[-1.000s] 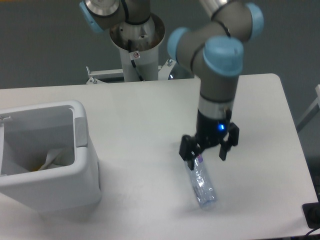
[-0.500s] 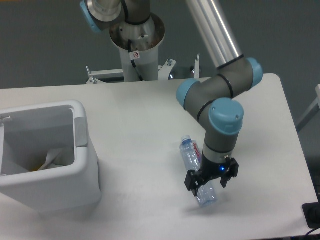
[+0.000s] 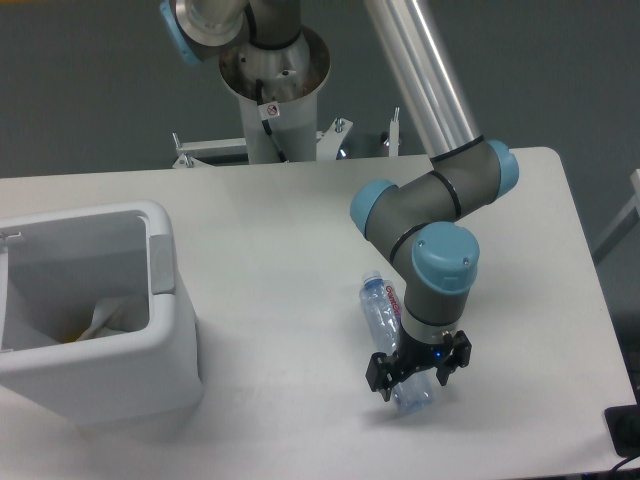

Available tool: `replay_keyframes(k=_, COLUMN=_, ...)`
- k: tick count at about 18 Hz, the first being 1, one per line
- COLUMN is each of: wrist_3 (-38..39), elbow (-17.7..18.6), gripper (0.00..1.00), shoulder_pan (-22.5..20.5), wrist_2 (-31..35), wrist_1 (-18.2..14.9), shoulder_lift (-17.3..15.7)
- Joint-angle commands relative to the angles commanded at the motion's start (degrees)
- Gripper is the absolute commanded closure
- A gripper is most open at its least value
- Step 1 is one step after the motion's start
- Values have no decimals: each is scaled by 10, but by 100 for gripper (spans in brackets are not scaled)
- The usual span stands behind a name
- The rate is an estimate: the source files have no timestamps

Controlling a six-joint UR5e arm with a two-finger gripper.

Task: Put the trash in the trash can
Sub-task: 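Lower the gripper around the bottle and close to grasp it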

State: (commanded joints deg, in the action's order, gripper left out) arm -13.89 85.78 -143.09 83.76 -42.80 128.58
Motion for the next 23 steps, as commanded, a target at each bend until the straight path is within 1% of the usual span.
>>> replay_keyframes(k=4, wrist_3=0, elbow=-5, gripper=0, shoulder_pan=11, wrist_2=11, wrist_1=1, shoulder_lift=18)
replay_keyframes(k=5, wrist_3=0, elbow=-2, gripper=0, shoulder_pan=11, wrist_2=17, wrist_1=10, shoulder_lift=20)
replay_keyframes(k=7, wrist_3=0, elbow=-3, gripper=2, shoulder_pan=11, wrist_2=24, wrist_1=11, shoulder_lift=21)
replay_keyframes(k=9, wrist_3=0, elbow=-3, gripper=12, shoulder_pan=11, wrist_2=26, wrist_1=11, shoulder_lift=21)
replay_keyframes(k=11, wrist_3=0, elbow=-2, gripper=32, shoulder_pan=11, wrist_2=26, wrist_1=11, shoulder_lift=20)
replay_keyframes(k=12, wrist_3=0, elbow=-1, gripper=38, shoulder_pan=11, wrist_2=32, wrist_1=11, shoulder_lift=20)
replay_keyframes(k=13, wrist_3=0, elbow=0, gripper=40, shoulder_pan=11, wrist_2=34, wrist_1=11, shoulder_lift=19)
replay_keyframes(k=17, wrist_3=-1, elbow=3, gripper=45, shoulder_pan=11, wrist_2=34, wrist_1=11, shoulder_lift=16)
replay_keyframes(k=18, wrist_3=-1, elbow=3, gripper=49, shoulder_pan=11, wrist_2=35, wrist_1=11, shoulder_lift=15)
replay_keyframes(k=22, wrist_3=-2, elbow=4, gripper=48, shoulder_pan=11, wrist_2=34, wrist_1=11, shoulder_lift=4)
replay_keyframes(k=23, wrist_3=-2, elbow=3, gripper=48, shoulder_pan=11, wrist_2=33, wrist_1=11, shoulder_lift=-3)
